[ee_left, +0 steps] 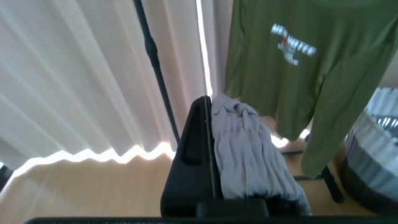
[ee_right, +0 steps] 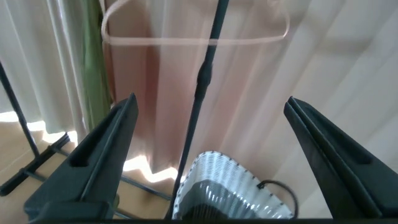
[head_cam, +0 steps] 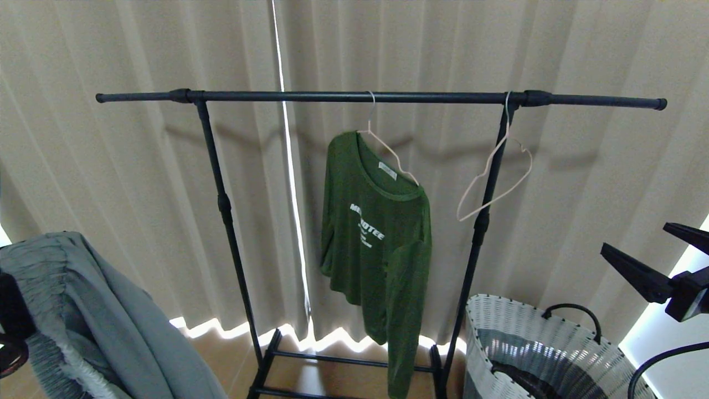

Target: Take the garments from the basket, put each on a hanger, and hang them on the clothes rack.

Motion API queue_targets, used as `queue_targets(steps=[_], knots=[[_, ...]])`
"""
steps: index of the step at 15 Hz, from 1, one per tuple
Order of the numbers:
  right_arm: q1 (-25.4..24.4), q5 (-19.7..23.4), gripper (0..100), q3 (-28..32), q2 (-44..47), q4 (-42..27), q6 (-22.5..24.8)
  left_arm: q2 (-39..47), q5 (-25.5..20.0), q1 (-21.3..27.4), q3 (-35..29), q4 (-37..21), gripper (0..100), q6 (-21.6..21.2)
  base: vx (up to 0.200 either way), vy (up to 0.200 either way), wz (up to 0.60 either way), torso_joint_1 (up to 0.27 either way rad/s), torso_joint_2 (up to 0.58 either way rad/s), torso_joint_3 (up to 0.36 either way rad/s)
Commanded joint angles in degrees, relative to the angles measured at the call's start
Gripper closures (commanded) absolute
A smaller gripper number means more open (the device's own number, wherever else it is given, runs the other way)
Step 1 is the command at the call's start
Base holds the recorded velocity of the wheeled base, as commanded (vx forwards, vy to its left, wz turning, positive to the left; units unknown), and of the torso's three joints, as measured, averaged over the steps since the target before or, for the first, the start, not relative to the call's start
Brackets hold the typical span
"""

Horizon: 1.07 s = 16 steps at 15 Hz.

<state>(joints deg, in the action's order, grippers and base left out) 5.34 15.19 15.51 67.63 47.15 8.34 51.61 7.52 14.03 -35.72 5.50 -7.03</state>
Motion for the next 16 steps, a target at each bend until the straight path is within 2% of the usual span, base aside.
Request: queue_targets(steps=[1,3,5,7,16], knots=[[0.2,0.0,0,-0.1,0.3,0.0,0.0,-0.5,0.0,-0.1,0.9,0.1,100,0.0,0.0,0.0,0.0,0.149,-0.37,-0.198],[0.2,0.0,0,0.2,0.6,0.0,0.0,-0.9,0.0,-0.1,3.0,2.5,100,-0.8,0.0,0.0,0.0,0.066,-0.15,-0.095],[0.2,0.0,0,0.2,0.7,0.0,0.1,-1.0,0.0,-0.3,5.7,7.0,100,-3.6,0.0,0.0,0.0,0.011,-0.03,-0.018],[0.2,0.0,0,0.2,0.5,-0.1,0.2,-0.8,0.0,-0.3,5.9,8.9,100,-3.8,0.0,0.0,0.0,0.0,0.0,0.0],[1.0,0.0,0,0.8,0.6,0.0,1.4,-0.6,-0.1,-0.3,5.6,9.0,100,-3.7,0.0,0.0,0.0,0.0,0.0,0.0]])
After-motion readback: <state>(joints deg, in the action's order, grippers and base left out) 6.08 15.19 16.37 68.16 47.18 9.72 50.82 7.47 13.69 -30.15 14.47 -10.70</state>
